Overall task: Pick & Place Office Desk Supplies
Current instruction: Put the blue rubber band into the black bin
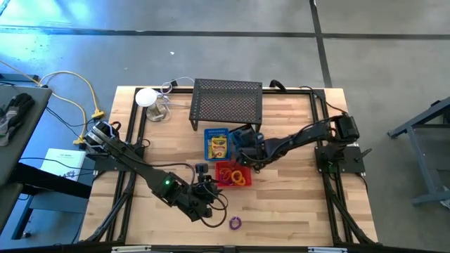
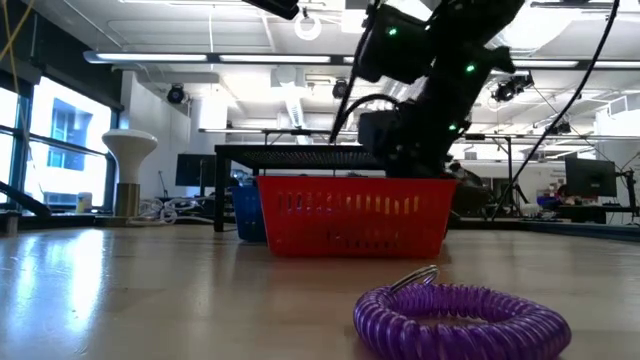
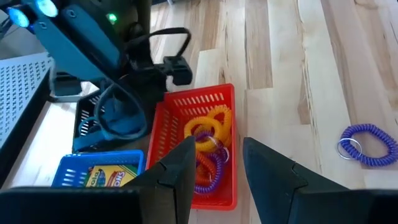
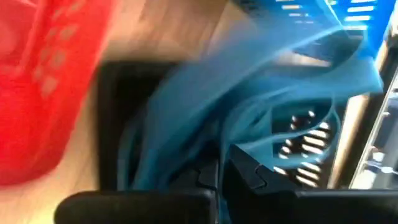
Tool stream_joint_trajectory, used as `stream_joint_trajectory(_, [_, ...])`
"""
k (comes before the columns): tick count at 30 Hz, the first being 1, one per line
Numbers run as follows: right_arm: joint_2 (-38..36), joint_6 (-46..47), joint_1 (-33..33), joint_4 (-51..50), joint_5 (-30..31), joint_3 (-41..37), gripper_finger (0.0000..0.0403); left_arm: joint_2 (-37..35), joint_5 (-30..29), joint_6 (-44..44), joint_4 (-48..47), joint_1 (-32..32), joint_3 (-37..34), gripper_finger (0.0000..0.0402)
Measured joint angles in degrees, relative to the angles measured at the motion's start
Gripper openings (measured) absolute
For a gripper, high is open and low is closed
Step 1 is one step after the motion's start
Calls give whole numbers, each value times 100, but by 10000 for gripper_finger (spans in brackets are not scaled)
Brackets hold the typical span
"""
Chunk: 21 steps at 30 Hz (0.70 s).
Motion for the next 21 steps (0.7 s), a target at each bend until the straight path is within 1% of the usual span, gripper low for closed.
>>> stream_joint_trajectory(4, [56,185,-96,-45,23,18,2,-1,1,-2,-18,-2,0,127])
stream_joint_trajectory(6, [48,461,-147,-5,-113,25,2,-2,1,-4,-29,-2,0,127])
stream_joint_trajectory(9, [52,1040,-201,-23,-105,25,2,0,2,-13,-45,-2,-4,127])
stream_joint_trajectory(17, [50,1692,-213,-177,-142,25,2,0,3,-17,-62,-2,-4,127])
stream_joint_trajectory(19, [50,1795,-211,-184,-240,25,5,-2,2,-17,-60,-2,-4,127])
stream_joint_trajectory(21, [47,1916,-211,-181,-286,25,16,0,2,-17,-62,-1,-4,127])
